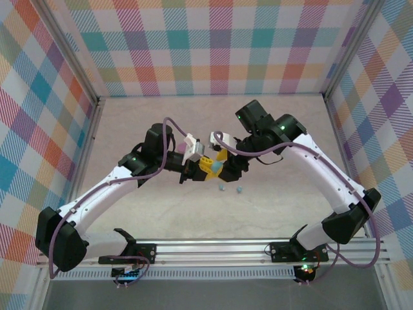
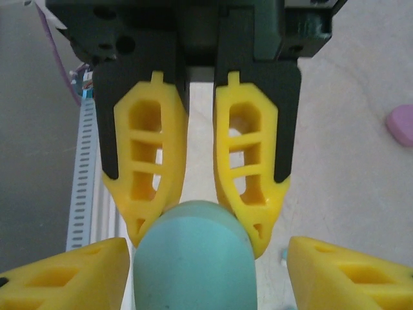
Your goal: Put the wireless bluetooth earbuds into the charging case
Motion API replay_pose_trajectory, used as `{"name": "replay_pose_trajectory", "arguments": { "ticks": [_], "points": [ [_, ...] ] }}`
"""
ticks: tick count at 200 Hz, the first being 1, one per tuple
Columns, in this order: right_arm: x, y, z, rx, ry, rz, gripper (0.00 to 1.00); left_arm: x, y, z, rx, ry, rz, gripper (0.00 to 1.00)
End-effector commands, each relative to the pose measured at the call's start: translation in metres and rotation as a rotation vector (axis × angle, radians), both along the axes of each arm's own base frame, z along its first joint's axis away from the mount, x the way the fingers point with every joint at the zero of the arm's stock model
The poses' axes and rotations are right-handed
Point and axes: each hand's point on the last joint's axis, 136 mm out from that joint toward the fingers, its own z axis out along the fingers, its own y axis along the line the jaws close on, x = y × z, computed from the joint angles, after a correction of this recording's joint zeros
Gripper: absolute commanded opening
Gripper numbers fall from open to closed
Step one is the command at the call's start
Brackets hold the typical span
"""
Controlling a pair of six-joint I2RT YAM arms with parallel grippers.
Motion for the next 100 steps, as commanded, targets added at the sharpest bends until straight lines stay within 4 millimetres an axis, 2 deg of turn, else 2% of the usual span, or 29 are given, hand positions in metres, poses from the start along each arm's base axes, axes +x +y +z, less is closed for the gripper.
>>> {"name": "replay_pose_trajectory", "arguments": {
  "ticks": [1, 57, 100],
  "points": [
    [-0.003, 0.002, 0.018, 0.070, -0.044, -0.002, 0.67, -0.002, -0.002, 0.006, -0.011, -0.011, -0.017, 0.05],
    [0.008, -0.011, 0.028, 0.111, -0.041, -0.095, 0.69, 0.010, 0.006, 0.005, -0.006, 0.012, 0.039, 0.04],
    [0.016, -0.014, 0.014, 0.092, -0.158, -0.121, 0.71, 0.020, 0.017, 0.013, -0.024, 0.038, 0.115, 0.04]
  ]
}}
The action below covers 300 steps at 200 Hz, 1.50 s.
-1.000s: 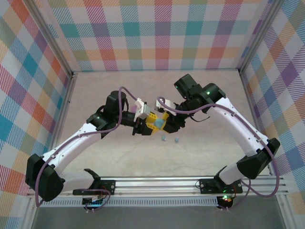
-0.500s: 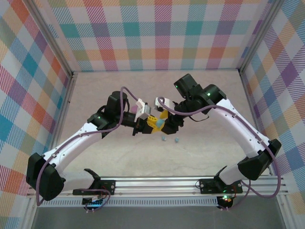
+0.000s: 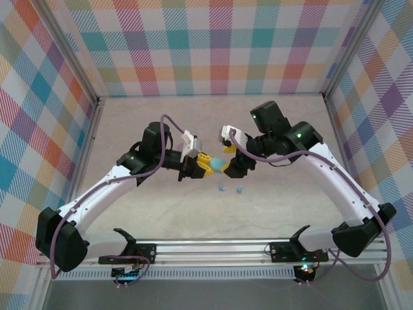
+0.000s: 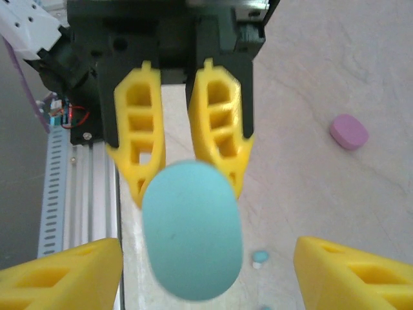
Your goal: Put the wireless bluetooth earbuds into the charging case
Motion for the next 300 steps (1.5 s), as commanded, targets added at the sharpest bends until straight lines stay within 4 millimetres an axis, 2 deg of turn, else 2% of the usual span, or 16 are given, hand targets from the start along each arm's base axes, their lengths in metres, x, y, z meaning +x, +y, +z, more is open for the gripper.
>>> {"name": "replay_pose_trajectory", "arguments": {
  "ticks": [1, 33, 57, 87, 122, 163, 183, 227, 272, 300],
  "points": [
    [0.004, 0.005, 0.002, 0.015, -0.077, 0.000, 0.71, 0.003, 0.007, 0.013, -0.027, -0.005, 0.043, 0.04],
    [-0.001, 0.018, -0.001, -0.001, -0.144, 0.060, 0.74, 0.008, 0.014, 0.010, -0.023, 0.032, 0.097, 0.03],
    [0.007, 0.021, -0.008, -0.039, -0.166, 0.055, 0.76, 0.007, 0.017, 0.010, -0.025, 0.038, 0.109, 0.03],
    [0.019, 0.023, -0.005, -0.042, -0.204, 0.018, 0.76, 0.005, 0.018, 0.008, -0.023, 0.042, 0.110, 0.03],
    [0.032, 0.022, -0.006, -0.073, -0.224, -0.030, 0.76, 0.003, 0.018, 0.007, -0.024, 0.044, 0.103, 0.03],
    [0.024, 0.026, 0.009, -0.019, -0.213, -0.005, 0.76, 0.002, 0.020, 0.001, -0.018, 0.043, 0.106, 0.02],
    [0.023, 0.026, 0.010, -0.017, -0.208, -0.006, 0.76, 0.001, 0.020, 0.002, -0.021, 0.039, 0.104, 0.03],
    [0.035, 0.023, 0.000, -0.068, -0.217, -0.051, 0.76, -0.002, 0.020, 0.005, -0.027, 0.036, 0.097, 0.02],
    [0.045, 0.019, 0.014, -0.045, -0.257, -0.099, 0.76, -0.005, 0.021, 0.002, -0.026, 0.041, 0.093, 0.02],
    [0.048, 0.018, 0.012, -0.052, -0.255, -0.110, 0.76, -0.005, 0.022, 0.003, -0.028, 0.038, 0.095, 0.02]
  ]
}}
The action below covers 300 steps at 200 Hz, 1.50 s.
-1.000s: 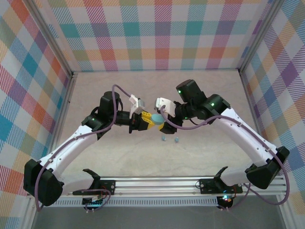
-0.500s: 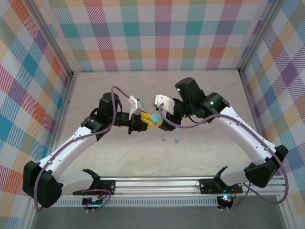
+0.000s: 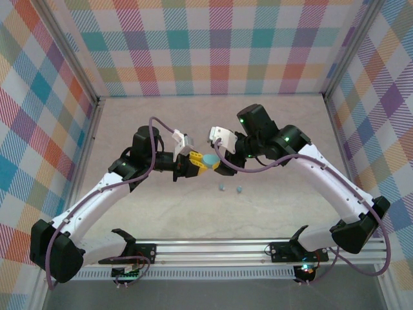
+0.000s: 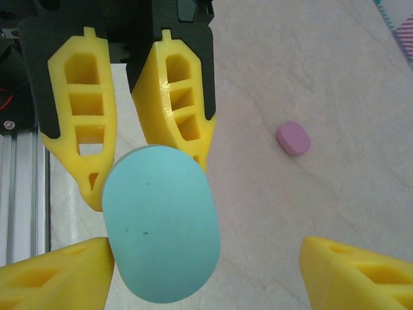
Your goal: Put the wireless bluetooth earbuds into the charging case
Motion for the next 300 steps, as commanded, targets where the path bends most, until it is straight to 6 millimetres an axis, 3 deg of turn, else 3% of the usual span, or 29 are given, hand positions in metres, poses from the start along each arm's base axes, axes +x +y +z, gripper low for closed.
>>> {"name": "replay_pose_trajectory", "arguments": {
  "ticks": [1, 57, 118, 155, 182, 202, 240, 269, 300],
  "points": [
    [0.019, -0.002, 0.019, 0.030, -0.068, -0.060, 0.76, -0.011, 0.003, 0.006, -0.026, -0.006, -0.035, 0.02],
    [0.034, -0.006, 0.022, 0.032, -0.088, -0.127, 0.76, -0.013, 0.003, 0.007, -0.029, -0.004, -0.043, 0.02],
    [0.040, -0.002, 0.013, 0.031, -0.037, -0.159, 0.76, -0.016, 0.003, 0.013, -0.052, -0.029, -0.053, 0.02],
    [0.035, 0.000, 0.030, 0.133, 0.018, -0.193, 0.77, -0.009, 0.003, 0.007, -0.043, -0.039, -0.025, 0.02],
    [0.024, -0.002, 0.049, 0.281, 0.117, -0.202, 0.78, -0.006, 0.002, 0.007, -0.057, -0.049, -0.015, 0.02],
    [0.011, -0.002, 0.059, 0.387, 0.249, -0.153, 0.78, -0.005, 0.001, 0.011, -0.067, -0.064, -0.012, 0.01],
    [0.003, -0.010, 0.073, 0.575, 0.542, -0.117, 0.73, -0.006, 0.003, 0.017, -0.080, -0.086, -0.008, 0.02],
    [-0.002, -0.004, 0.065, 0.608, 0.603, -0.058, 0.70, -0.008, 0.003, 0.022, -0.099, -0.083, -0.015, 0.02],
    [0.004, -0.005, 0.051, 0.589, 0.625, -0.112, 0.70, -0.009, 0.005, 0.026, -0.106, -0.095, -0.005, 0.01]
  ]
}}
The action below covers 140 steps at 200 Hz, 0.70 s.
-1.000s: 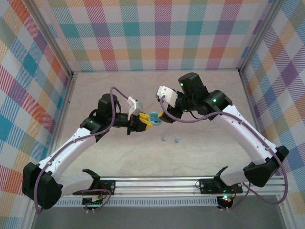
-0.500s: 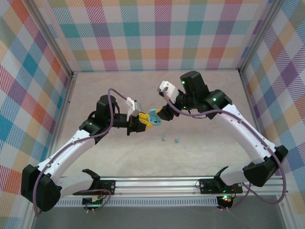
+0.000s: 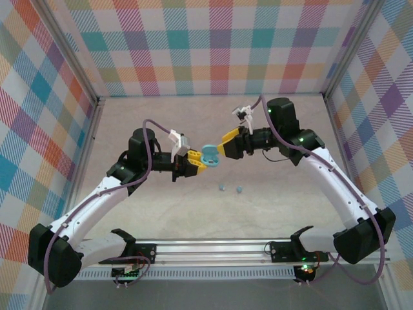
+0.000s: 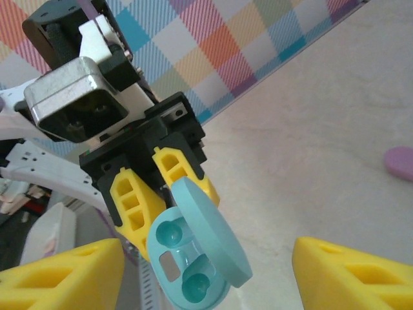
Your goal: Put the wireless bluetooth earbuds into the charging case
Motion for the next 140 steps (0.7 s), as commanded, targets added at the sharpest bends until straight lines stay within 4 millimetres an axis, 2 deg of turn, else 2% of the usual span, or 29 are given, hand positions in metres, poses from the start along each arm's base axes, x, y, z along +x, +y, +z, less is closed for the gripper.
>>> {"name": "replay_pose_trajectory", "arguments": {
  "ticks": [1, 31, 54, 72, 96, 122, 140],
  "points": [
    [-0.005, 0.005, 0.012, 0.060, 0.022, 0.034, 0.70, -0.006, 0.003, 0.012, -0.036, -0.044, -0.005, 0.01],
    [0.005, 0.001, -0.001, 0.035, 0.106, -0.066, 0.70, -0.001, 0.005, 0.008, -0.034, -0.060, 0.040, 0.01],
    [0.023, -0.022, -0.026, -0.091, 0.173, -0.293, 0.70, 0.007, 0.009, 0.005, -0.076, -0.083, 0.108, 0.01],
    [0.034, -0.052, -0.053, -0.218, 0.267, -0.509, 0.65, 0.013, 0.015, 0.002, -0.107, -0.116, 0.179, 0.02],
    [0.029, -0.084, -0.098, -0.388, 0.375, -0.679, 0.57, 0.016, 0.020, -0.002, -0.106, -0.138, 0.228, 0.02],
    [0.009, -0.101, -0.154, -0.575, 0.473, -0.758, 0.52, 0.015, 0.022, -0.003, -0.104, -0.149, 0.235, 0.02],
    [-0.003, -0.098, -0.186, -0.662, 0.496, -0.747, 0.50, 0.013, 0.023, -0.004, -0.101, -0.152, 0.232, 0.02]
  ]
}}
